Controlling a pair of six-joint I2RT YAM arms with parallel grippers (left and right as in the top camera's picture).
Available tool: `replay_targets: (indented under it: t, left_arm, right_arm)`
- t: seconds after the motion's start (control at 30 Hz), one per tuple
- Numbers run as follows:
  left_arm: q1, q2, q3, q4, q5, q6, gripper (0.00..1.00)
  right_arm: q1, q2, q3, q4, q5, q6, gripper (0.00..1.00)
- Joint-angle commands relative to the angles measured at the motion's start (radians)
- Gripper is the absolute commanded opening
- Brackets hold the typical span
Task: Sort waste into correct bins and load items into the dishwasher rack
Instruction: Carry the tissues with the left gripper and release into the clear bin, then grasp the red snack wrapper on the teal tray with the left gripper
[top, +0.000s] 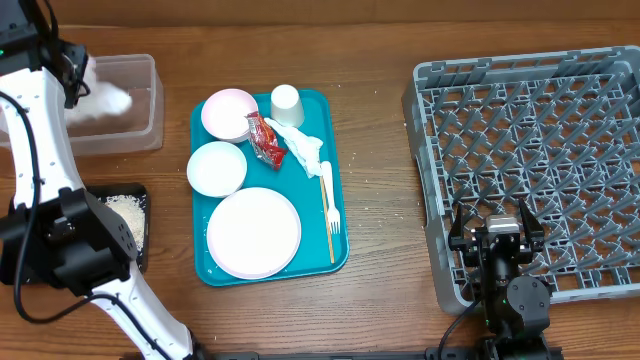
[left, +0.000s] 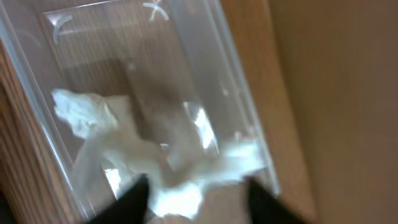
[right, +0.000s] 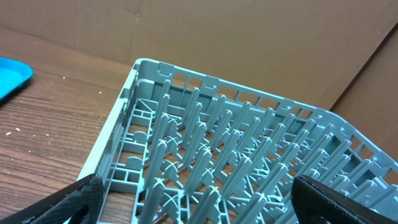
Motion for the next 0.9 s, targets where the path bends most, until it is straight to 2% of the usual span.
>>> replay_targets:
  t: [0.0, 0.03, 0.2, 0.23, 0.27, 0.37, 0.43, 0.5, 0.57, 0.63, 0.77, 0.87]
  left_arm:
    - [0.012, 0.017, 0.002, 0.003, -0.013, 0.089, 0.95]
    - [0.013, 0.014, 0.004, 0.006, -0.003, 0.112, 1.00]
    - [0.011, -0.007, 0.042, 0.005, 0.145, 0.204, 1.00]
    - [0.011, -0.016, 0.052, 0.005, 0.211, 0.217, 1.00]
    - [0.008, -0.033, 0.065, 0.002, 0.361, 0.227, 1.00]
    - [-0.010, -0.055, 0.066, -0.011, 0.593, 0.229, 1.00]
    - [-0.039, -0.058, 0.066, -0.057, 0.723, 0.230, 1.00]
    - [-0.080, -0.057, 0.066, -0.136, 0.783, 0.244, 1.00]
    - [-0.147, -0.057, 0.061, -0.247, 0.750, 0.260, 1.00]
    - [-0.224, -0.057, 0.061, -0.338, 0.650, 0.259, 1.00]
    - [-0.398, -0.057, 0.061, -0.411, 0.426, 0.251, 1.00]
    - [-0.534, -0.056, 0.060, -0.444, 0.269, 0.171, 1.00]
  right_arm:
    - [-0.003, 0.000, -0.010, 0.006, 0.006, 0.000, 1.00]
    - [-0.003, 0.000, -0.010, 0.006, 0.006, 0.000, 1.00]
    - [-0.003, 0.000, -0.010, 0.006, 0.006, 0.000, 1.00]
    - [-0.003, 0.000, -0.010, 0.006, 0.006, 0.000, 1.00]
    - [-0.003, 0.000, -0.010, 0.006, 0.006, 0.000, 1.00]
    - [-0.003, 0.000, -0.010, 0.006, 0.006, 0.000, 1.00]
    - [-0.003, 0.000, -0.010, 0.006, 0.006, 0.000, 1.00]
    - [-0.003, 0.000, -0.010, 0.006, 0.006, 0.000, 1.00]
    - [-0.003, 0.000, -0.010, 0.006, 0.006, 0.000, 1.00]
    - [-0.003, 0.000, -0.010, 0.006, 0.006, 0.000, 1.00]
    - [-0.003, 0.000, -0.010, 0.006, 0.006, 0.000, 1.00]
    - [-0.003, 0.000, -0.010, 0.006, 0.006, 0.000, 1.00]
